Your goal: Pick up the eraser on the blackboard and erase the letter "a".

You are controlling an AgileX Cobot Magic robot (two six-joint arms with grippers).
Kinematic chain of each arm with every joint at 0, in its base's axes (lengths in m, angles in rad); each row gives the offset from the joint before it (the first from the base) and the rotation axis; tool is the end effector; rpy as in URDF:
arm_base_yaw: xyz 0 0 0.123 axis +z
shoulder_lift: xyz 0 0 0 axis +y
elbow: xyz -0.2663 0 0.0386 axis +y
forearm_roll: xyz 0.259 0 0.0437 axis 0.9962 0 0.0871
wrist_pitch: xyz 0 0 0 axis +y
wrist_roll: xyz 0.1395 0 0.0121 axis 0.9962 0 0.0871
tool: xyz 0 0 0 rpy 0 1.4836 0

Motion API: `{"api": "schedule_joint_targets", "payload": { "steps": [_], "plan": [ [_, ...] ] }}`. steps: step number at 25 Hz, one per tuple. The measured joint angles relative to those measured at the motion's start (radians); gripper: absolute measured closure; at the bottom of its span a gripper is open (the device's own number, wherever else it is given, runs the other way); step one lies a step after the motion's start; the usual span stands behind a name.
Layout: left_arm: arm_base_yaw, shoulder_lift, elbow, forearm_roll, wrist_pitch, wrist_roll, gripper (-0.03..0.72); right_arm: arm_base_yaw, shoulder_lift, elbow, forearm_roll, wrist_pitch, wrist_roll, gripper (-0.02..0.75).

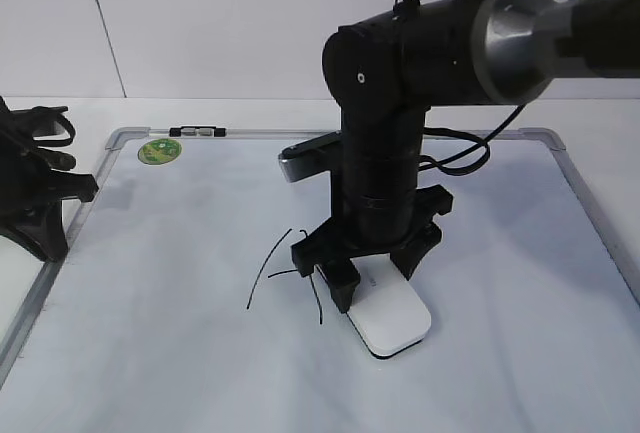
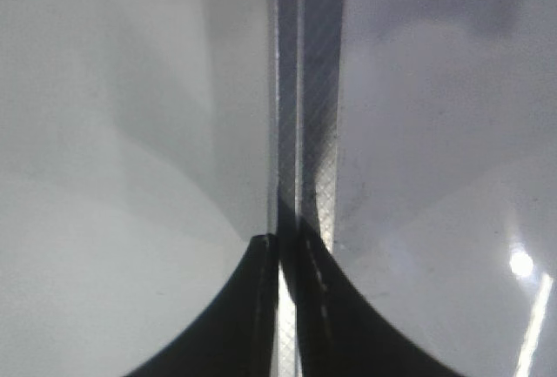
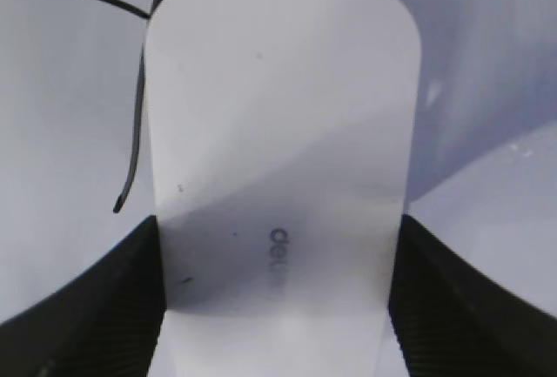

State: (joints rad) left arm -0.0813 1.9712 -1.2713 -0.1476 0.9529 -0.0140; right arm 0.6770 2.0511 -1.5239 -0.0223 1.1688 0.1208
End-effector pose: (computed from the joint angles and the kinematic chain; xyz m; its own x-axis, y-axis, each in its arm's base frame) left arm 0.3644 -0.0465 0.0808 -0.9998 -0.0179 0.0016 -0.0180 0.9926 -0.1203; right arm 0.3118 0.2469 0.1089 -0.8441 -0.5350 0.0354 -0.5359 0.8439 -0.0246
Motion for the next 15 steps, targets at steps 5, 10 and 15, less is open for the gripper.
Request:
{"api": "schedule_joint_targets", "payload": {
  "steps": [5,10,15],
  "plan": [
    [0.0,0.0,0.0,0.0,0.0,0.0,0.657,0.0,0.0,0.0,-0.012,0.006,0.015,0.188],
    [0.0,0.0,0.0,0.0,0.0,0.0,0.657,-0.031,0.0,0.0,0.002,0.008,0.015,0.188],
    [0.0,0.0,0.0,-0.003,-0.002,0.0,0.657,-0.07,0.0,0.0,0.049,0.01,0.015,0.188]
  ]
}}
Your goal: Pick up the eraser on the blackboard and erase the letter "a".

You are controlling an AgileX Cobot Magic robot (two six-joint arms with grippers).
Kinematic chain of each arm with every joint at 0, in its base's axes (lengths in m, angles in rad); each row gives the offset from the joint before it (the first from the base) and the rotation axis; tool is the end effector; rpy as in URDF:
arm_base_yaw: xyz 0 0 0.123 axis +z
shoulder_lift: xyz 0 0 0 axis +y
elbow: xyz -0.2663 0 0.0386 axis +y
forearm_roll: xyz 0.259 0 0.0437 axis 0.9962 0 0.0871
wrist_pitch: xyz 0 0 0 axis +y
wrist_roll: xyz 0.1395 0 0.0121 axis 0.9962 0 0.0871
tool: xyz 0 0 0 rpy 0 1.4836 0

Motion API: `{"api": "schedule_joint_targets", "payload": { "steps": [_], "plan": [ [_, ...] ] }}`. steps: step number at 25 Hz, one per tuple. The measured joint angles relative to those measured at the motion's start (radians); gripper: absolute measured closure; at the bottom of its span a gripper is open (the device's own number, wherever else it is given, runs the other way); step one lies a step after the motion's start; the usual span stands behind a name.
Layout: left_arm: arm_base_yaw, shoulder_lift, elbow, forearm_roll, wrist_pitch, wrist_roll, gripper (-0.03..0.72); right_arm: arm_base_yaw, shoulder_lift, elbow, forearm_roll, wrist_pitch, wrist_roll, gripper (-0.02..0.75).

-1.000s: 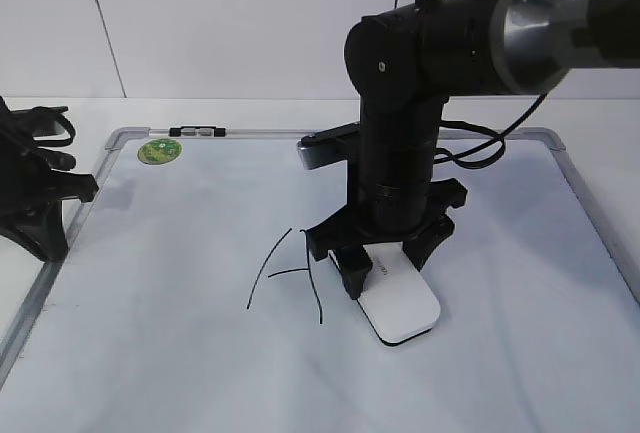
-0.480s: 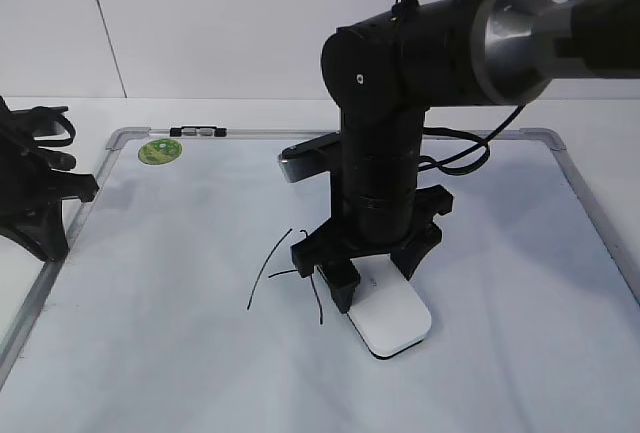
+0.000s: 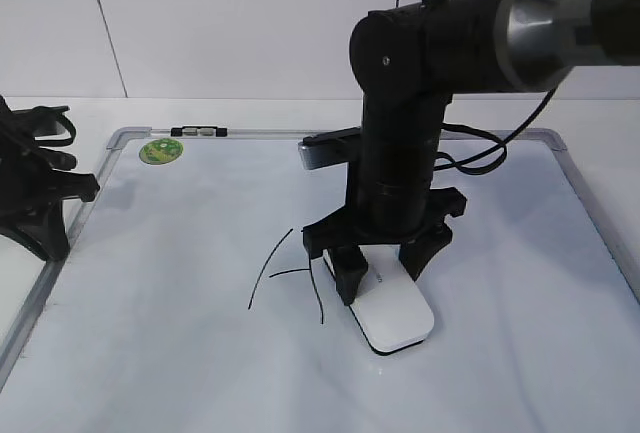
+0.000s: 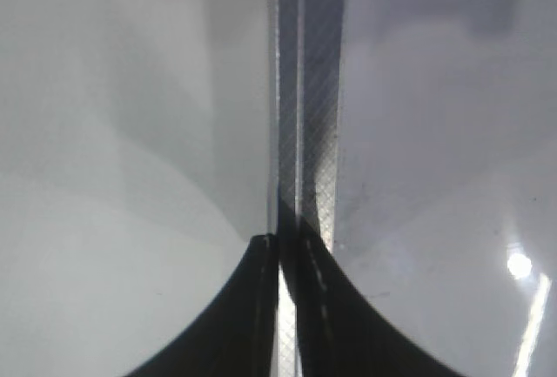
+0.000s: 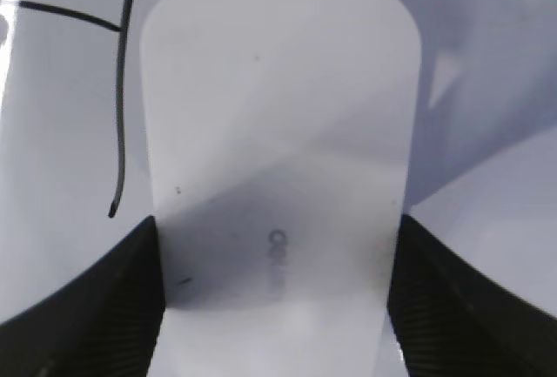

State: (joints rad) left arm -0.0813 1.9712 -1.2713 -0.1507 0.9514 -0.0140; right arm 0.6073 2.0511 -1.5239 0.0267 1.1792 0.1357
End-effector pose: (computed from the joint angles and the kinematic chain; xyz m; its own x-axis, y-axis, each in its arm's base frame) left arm 0.3646 -0.0469 0.0808 -0.9998 -0.0199 0.0004 -0.0198 0.9922 -0.1228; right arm 0.3234 0.2290 0.1090 -0.8943 -0.4445 0.0513 -0.4442 0.8958 0.0174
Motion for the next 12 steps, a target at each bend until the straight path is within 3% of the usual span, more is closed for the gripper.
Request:
{"api": "schedule_joint_targets", "payload": {
  "steps": [12],
  "plan": [
    [0.0,0.0,0.0,0.0,0.0,0.0,0.657,-0.088,0.0,0.0,0.014,0.018,0.004,0.188]
  ]
}}
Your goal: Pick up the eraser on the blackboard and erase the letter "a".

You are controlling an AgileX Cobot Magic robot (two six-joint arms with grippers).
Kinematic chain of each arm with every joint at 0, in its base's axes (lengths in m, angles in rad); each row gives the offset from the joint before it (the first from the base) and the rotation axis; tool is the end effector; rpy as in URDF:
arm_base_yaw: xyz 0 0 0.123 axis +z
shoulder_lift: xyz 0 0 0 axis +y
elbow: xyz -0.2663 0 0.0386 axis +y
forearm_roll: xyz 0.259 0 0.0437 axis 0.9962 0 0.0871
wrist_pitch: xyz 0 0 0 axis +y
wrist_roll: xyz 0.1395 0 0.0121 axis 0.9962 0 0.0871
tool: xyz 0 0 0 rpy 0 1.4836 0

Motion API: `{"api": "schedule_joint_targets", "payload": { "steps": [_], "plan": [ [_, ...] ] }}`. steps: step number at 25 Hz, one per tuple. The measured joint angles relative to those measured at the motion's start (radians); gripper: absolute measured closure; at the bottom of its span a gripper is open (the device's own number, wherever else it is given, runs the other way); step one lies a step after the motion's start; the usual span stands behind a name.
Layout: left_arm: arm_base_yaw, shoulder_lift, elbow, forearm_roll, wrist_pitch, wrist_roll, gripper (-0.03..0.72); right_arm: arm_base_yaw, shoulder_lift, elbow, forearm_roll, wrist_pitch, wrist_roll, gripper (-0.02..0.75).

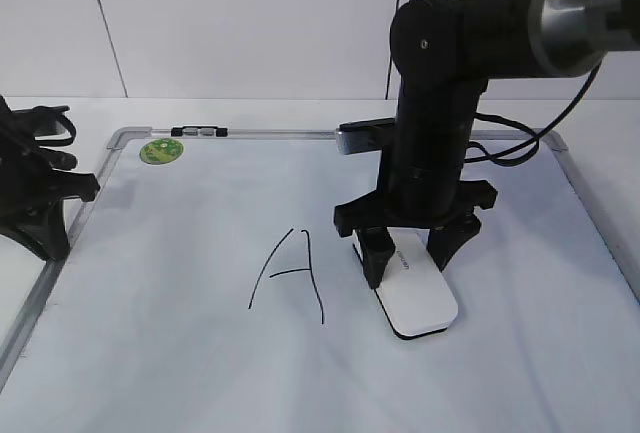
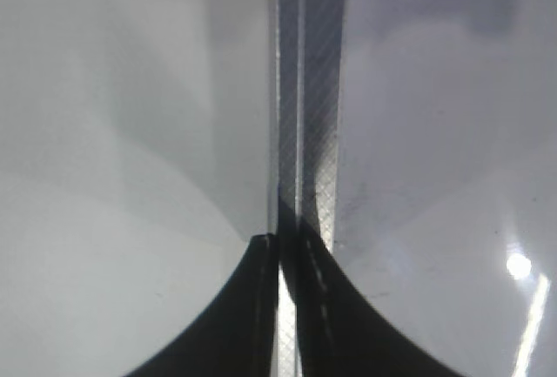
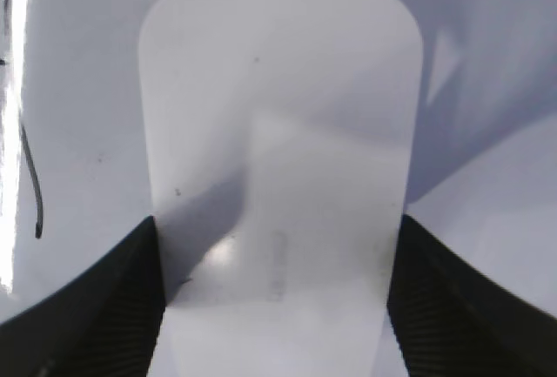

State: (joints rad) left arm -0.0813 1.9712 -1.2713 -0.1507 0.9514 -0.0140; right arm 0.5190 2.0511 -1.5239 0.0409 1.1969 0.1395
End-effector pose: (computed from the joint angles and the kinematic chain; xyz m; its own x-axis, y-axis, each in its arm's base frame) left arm 0.3646 -0.0469 0.0808 -0.9998 -0.0199 0.0004 -0.0198 0.9922 -0.1228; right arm 0.3393 0.2000 0.1092 -0.9320 -0.3554 0.0708 -0.3543 0.9347 0.0274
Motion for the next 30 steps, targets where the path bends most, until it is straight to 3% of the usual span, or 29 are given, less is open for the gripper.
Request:
{"api": "schedule_joint_targets", "payload": {
  "steps": [7,15,20,30],
  "plan": [
    [0.0,0.0,0.0,0.0,0.0,0.0,0.657,0.002,0.0,0.0,0.011,0.0,-0.011,0.188],
    [0.0,0.0,0.0,0.0,0.0,0.0,0.657,0.095,0.0,0.0,-0.06,0.0,-0.011,0.188],
    [0.0,0.001,0.0,0.0,0.0,0.0,0.657,0.104,0.0,-0.002,-0.064,0.002,-0.011,0.188],
    [0.0,0.001,-0.002,-0.002,0.001,0.0,0.657,0.119,0.03,-0.179,-0.055,0.019,-0.011,0.188]
  ]
}}
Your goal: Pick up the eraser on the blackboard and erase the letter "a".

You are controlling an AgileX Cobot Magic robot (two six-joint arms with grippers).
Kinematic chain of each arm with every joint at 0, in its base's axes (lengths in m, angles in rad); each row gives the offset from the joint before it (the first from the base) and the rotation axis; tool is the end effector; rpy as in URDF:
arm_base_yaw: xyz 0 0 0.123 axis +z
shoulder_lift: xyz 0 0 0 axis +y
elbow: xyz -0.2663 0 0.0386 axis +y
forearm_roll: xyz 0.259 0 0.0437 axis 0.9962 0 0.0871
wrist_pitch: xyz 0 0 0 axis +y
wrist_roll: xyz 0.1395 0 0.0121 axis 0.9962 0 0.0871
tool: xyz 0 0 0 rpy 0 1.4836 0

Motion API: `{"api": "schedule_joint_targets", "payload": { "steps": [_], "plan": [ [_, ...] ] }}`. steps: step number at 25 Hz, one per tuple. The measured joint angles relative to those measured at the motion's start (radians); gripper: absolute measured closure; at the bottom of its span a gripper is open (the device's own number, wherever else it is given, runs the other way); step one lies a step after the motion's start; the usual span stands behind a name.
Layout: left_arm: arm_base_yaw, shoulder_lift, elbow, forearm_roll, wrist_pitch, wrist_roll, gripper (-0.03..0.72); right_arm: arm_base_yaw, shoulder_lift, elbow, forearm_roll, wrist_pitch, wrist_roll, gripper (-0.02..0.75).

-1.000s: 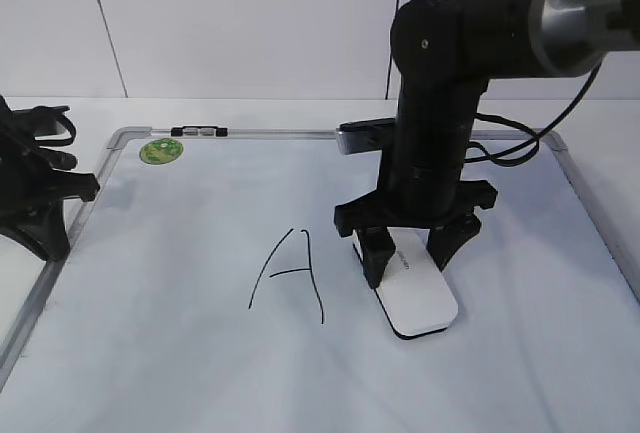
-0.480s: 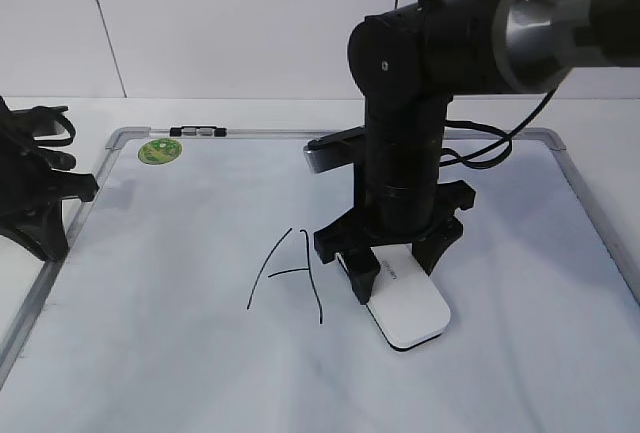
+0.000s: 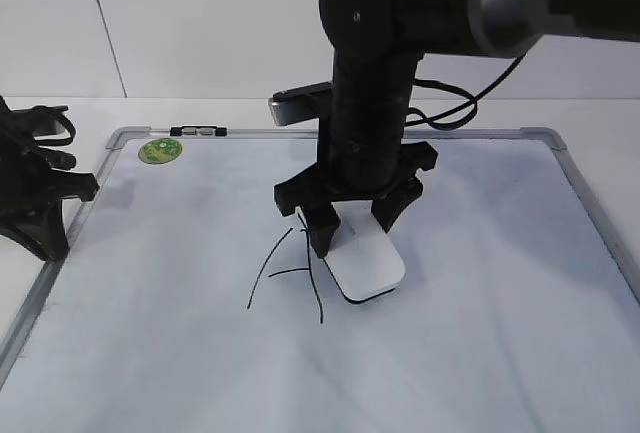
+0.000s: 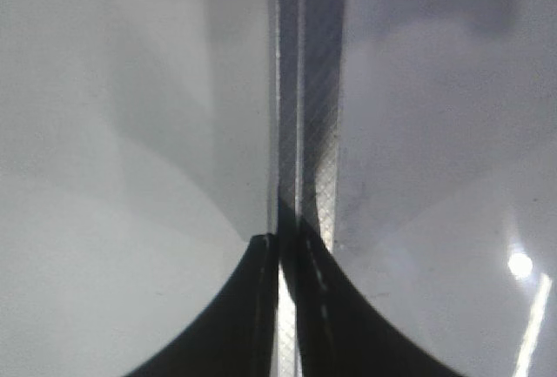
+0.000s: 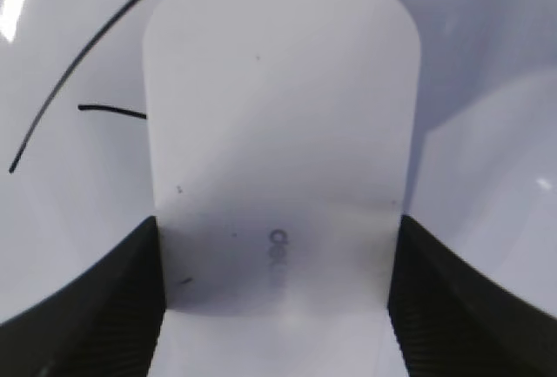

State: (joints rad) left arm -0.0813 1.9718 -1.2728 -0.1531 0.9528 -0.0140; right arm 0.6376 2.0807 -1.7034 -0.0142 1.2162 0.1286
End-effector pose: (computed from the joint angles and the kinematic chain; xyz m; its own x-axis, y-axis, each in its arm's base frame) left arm 0.3648 -0.0472 0.0810 -0.9998 -0.0211 0.0011 -0.0210 0.9920 -0.1248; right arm 0.3462 0.2542 0.1421 -0.8691 -0.4903 -0.0656 -0.4911 0.8711 -0.0052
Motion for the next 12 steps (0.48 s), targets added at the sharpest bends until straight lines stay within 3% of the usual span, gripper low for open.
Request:
{"api": "schedule_joint_targets", "payload": {
  "steps": [5,12],
  "plan": [
    [0.0,0.0,0.0,0.0,0.0,0.0,0.655,-0.032,-0.002,-0.018,-0.01,0.001,0.002,0.188],
    [0.0,0.0,0.0,0.002,0.001,0.0,0.655,-0.143,-0.07,-0.018,-0.016,0.005,0.002,0.188]
  ]
}}
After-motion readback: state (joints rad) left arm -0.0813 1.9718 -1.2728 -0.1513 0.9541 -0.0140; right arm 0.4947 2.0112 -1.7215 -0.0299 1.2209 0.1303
